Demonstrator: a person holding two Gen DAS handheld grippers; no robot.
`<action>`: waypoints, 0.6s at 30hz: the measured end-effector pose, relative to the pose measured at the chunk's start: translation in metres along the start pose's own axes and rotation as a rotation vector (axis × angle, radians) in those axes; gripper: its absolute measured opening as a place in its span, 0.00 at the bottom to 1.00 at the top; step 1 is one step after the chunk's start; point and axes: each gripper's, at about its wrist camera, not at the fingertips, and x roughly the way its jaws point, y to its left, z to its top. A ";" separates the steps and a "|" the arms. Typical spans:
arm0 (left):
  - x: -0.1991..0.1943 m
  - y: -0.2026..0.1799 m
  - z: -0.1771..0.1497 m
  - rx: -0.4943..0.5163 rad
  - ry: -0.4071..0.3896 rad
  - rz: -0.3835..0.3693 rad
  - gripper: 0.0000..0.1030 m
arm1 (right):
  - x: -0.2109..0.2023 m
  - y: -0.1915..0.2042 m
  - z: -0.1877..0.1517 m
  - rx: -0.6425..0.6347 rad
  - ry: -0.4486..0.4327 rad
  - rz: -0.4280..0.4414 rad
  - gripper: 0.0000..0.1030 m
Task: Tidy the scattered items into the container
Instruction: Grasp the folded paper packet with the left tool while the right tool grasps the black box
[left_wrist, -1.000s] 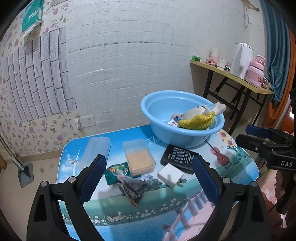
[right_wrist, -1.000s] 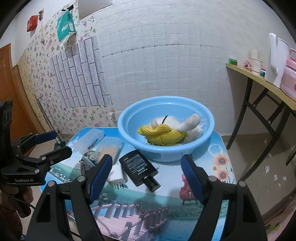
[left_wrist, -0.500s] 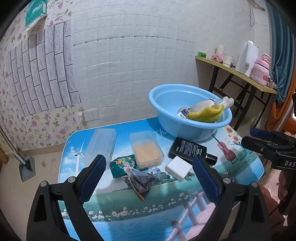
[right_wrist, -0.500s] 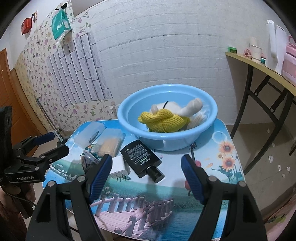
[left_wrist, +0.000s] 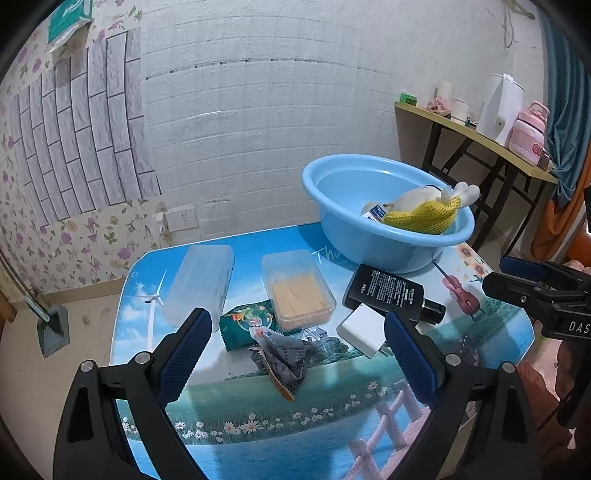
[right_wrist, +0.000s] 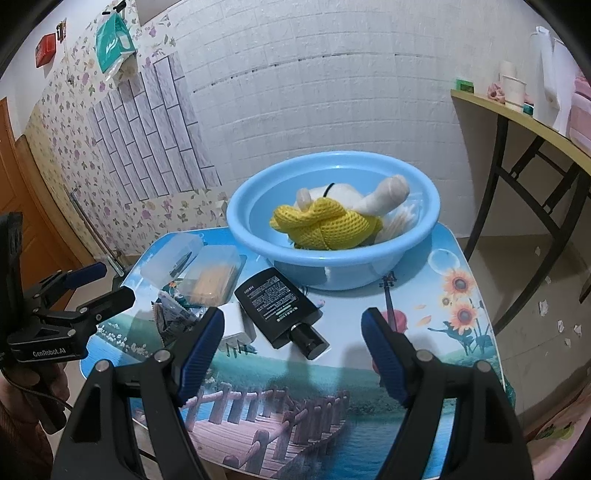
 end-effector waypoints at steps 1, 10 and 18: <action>0.002 0.000 0.000 -0.001 0.003 0.000 0.92 | 0.001 0.000 0.000 0.001 0.002 0.000 0.75; 0.011 0.004 -0.002 -0.010 0.025 0.003 0.92 | 0.011 -0.002 -0.001 0.004 0.021 -0.001 0.75; 0.021 0.006 -0.006 -0.011 0.047 0.005 0.92 | 0.018 -0.007 -0.003 0.008 0.034 -0.010 0.75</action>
